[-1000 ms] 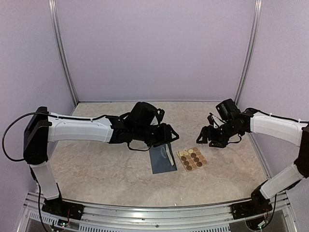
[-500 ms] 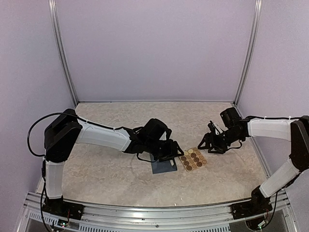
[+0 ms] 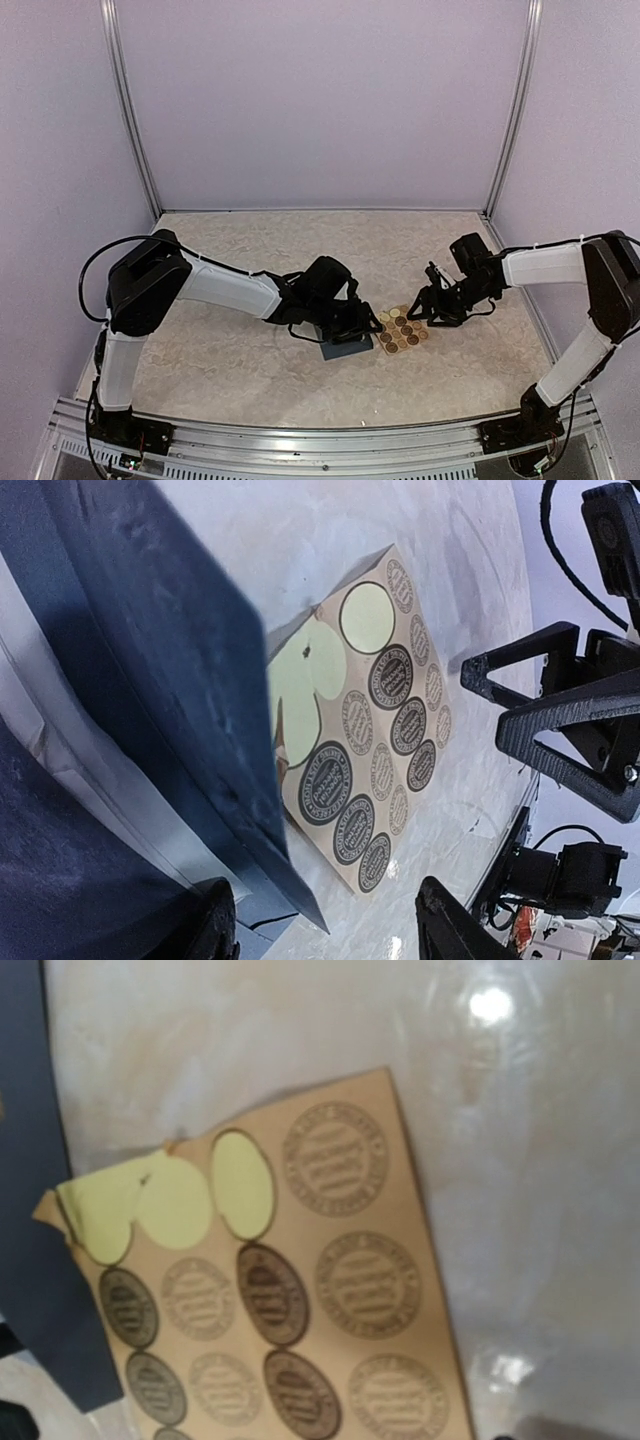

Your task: Place the letter into the envelope and seal it

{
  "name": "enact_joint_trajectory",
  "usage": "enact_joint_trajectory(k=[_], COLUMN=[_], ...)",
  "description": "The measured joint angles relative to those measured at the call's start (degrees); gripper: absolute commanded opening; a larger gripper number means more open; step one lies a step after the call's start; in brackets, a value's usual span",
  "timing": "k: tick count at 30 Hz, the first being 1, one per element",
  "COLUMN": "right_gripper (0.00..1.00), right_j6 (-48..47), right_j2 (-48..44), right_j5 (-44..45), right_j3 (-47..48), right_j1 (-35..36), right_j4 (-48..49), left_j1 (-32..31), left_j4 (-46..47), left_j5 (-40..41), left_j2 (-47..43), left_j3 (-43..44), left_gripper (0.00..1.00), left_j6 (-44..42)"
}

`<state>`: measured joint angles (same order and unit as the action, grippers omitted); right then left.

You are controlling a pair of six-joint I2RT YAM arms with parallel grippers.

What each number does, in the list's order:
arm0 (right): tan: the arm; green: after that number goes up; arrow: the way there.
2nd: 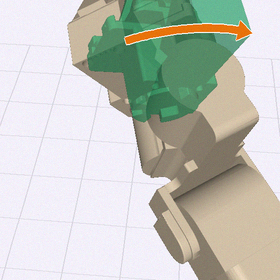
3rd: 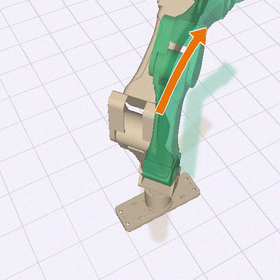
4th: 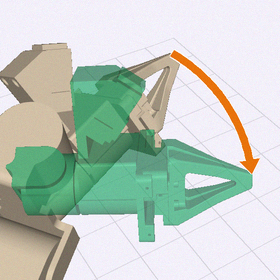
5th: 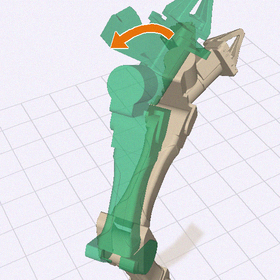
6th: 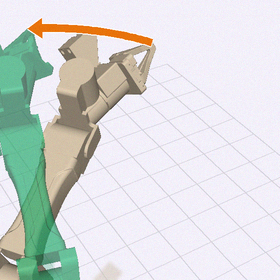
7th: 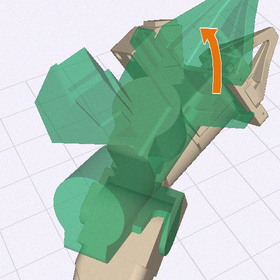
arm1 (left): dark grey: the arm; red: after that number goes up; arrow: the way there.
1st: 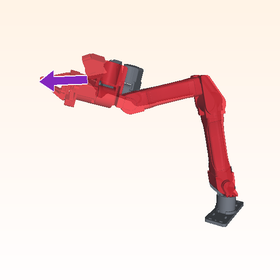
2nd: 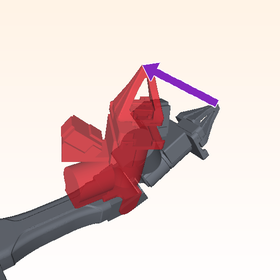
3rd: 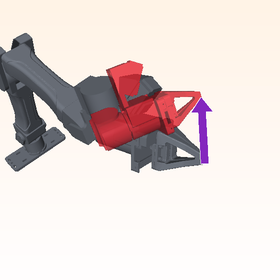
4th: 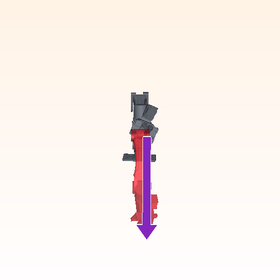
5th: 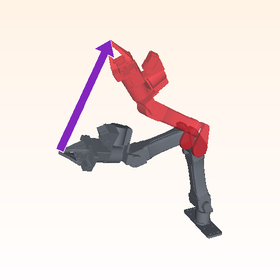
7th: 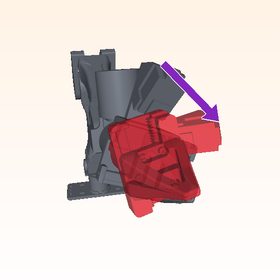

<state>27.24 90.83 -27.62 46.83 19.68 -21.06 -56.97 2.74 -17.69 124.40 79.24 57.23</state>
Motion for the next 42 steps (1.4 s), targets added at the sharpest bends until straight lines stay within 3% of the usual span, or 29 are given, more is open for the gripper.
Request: enact_joint_trajectory(k=[8,14,22,27,34,42], right_gripper=[0.68,0.67,0.66,0.65,0.61,0.49], right_j6=[-0.9,-1.7,-1.9,-0.2,3.5,4.4], right_j2=[2.3,3.5,4.7,4.5,3.7,4.3], right_j5=[-0.4,-3.8,-7.7,-6.3,-2.3,-1.4], right_j3=[0.0,0.0,0.1,0.5,0.5,0.7], right_j1=[-0.2,0.4,3.8,4.2,4.2,4.2], right_j4=[1.6,3.1,3.9,3.4,3.1,3.1], left_j1=[0.4,2.3,7.9,5.9,0.0,0.4], left_j4=[0.1,-1.4,-9.4,-14.7,-8.7,-5.1], left_j5=[1.7,6.3,15.8,20.9,16.1,10.3], left_j2=[0.2,-1.9,-9.1,-13.7,-16.8,-7.7], left_j3=[0.0,-2.6,-8.3,-7.6,-3.9,-1.9], left_gripper=[0.46,0.43,0.47,0.52,0.52,0.51], left_j6=[0.8,-0.3,-3.1,-4.2,-2.2,0.0])
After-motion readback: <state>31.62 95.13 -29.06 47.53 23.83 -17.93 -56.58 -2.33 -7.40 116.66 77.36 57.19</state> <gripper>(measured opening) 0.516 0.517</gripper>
